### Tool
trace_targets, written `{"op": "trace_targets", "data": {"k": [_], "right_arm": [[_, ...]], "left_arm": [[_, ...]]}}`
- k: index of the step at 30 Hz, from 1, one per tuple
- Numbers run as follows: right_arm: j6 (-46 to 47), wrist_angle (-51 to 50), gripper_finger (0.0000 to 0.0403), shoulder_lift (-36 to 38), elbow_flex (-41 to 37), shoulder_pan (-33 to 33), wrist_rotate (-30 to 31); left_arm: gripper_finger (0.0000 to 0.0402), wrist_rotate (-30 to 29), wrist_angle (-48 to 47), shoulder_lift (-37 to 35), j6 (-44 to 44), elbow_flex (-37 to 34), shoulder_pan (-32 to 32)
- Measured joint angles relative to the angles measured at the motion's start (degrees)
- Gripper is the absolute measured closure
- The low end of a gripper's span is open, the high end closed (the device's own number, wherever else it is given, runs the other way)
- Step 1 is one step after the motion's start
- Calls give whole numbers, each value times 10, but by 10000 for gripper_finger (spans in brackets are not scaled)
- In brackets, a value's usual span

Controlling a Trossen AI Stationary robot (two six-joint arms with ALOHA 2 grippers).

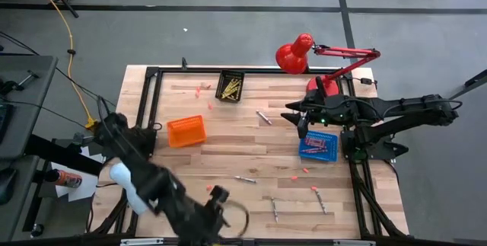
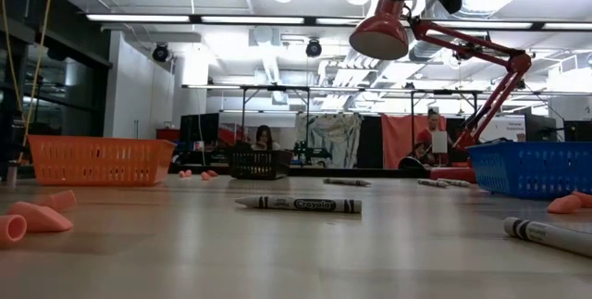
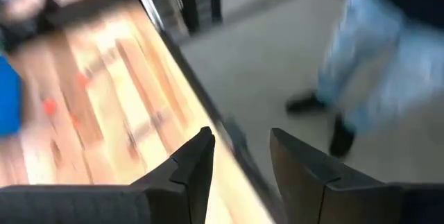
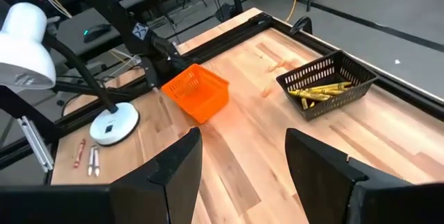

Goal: Sort crayons

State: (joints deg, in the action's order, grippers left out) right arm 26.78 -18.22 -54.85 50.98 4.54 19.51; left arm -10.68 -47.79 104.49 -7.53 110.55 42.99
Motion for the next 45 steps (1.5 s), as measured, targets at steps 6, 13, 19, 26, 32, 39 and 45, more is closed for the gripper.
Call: {"op": "trace_targets", "data": {"k": [6, 13, 19, 26, 32, 39, 45], "right_arm": [[7, 0, 203, -2, 0, 0, 0], [42, -1, 203, -28, -1, 0, 16], [65, 0, 203, -73, -1, 0, 17], [92, 0, 203, -120, -2, 0, 3], [90, 0, 203, -131, -2, 0, -6], [88, 1, 203, -130, -2, 0, -6], [88, 1, 203, -130, -2, 0, -7]], "left_arm": [[273, 13, -113, 55, -3, 11, 69], [273, 12, -153, 100, -15, 11, 137], [273, 35, -161, 130, -101, 3, 171], [273, 132, -154, 165, -180, -42, 178], [273, 151, -158, 175, -230, -121, 175], [273, 150, -163, 175, -278, -206, 167], [273, 142, -176, 174, -266, -242, 166]]}}
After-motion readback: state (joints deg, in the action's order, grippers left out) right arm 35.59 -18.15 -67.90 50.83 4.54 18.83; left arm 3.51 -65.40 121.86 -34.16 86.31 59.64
